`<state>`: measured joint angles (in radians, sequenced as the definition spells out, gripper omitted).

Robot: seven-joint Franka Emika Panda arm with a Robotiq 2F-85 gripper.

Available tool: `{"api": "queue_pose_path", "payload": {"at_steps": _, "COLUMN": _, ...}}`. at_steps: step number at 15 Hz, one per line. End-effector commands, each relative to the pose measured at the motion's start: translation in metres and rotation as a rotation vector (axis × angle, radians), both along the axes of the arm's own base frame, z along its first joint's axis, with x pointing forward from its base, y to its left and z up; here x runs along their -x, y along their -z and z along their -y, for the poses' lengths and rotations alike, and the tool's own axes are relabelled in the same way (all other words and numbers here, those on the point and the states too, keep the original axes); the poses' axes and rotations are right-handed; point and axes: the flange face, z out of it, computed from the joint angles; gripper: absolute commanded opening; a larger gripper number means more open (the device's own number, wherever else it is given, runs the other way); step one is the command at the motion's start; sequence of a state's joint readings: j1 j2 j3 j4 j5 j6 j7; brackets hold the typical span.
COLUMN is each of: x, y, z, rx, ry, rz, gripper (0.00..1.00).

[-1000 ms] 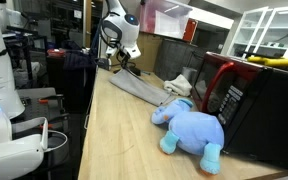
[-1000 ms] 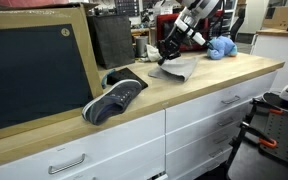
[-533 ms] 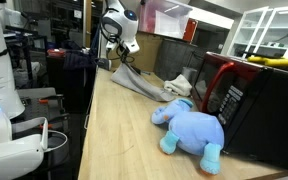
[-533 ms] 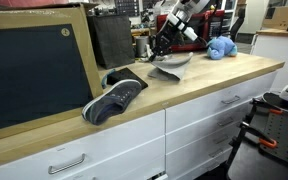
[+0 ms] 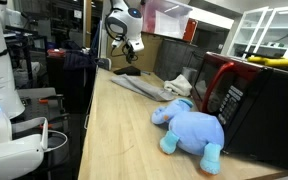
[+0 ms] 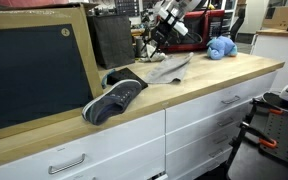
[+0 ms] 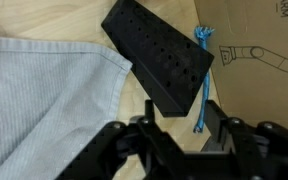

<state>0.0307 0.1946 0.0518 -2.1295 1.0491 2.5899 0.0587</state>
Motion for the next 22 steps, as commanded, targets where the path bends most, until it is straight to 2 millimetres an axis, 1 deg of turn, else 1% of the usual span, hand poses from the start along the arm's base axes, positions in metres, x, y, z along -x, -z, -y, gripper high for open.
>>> {"api": "queue_pose_path", "payload": {"at_steps": 1, "x": -0.026, "y": -0.007, "z": 0.025, "rx": -0.018, "ry": 0.122, "rz": 0.0, "gripper": 0.88}}
{"api": "queue_pose_path", "payload": {"at_steps": 3, "x": -0.039, "y": -0.005, "z": 0.044, "rx": -0.011, "ry": 0.173, "rz": 0.006, "gripper": 0.99}}
{"api": "queue_pose_path", "payload": {"at_steps": 5, "x": -0.051, "y": -0.001, "z": 0.061, "rx": 0.007, "ry": 0.226, "rz": 0.015, "gripper": 1.0}}
{"api": "queue_pose_path", "payload": {"at_steps": 7, "x": -0.062, "y": 0.007, "z": 0.076, "rx": 0.026, "ry": 0.274, "rz": 0.013, "gripper": 1.0}}
{"api": "queue_pose_path", "payload": {"at_steps": 11, "x": -0.08, "y": 0.028, "z": 0.095, "rx": 0.062, "ry": 0.354, "rz": -0.014, "gripper": 1.0}}
{"api": "queue_pose_path", "payload": {"at_steps": 13, "x": -0.09, "y": 0.034, "z": 0.104, "rx": 0.085, "ry": 0.374, "rz": -0.015, "gripper": 1.0}}
{"api": "queue_pose_path", "payload": {"at_steps": 17, "x": -0.111, "y": 0.039, "z": 0.123, "rx": 0.141, "ry": 0.387, "rz": -0.007, "gripper": 1.0}}
{"api": "queue_pose_path", "payload": {"at_steps": 19, "x": -0.12, "y": 0.04, "z": 0.136, "rx": 0.176, "ry": 0.395, "rz": -0.011, "gripper": 1.0}}
{"api": "queue_pose_path", "payload": {"at_steps": 22, "x": -0.128, "y": 0.049, "z": 0.156, "rx": 0.237, "ry": 0.406, "rz": -0.031, "gripper": 1.0}}
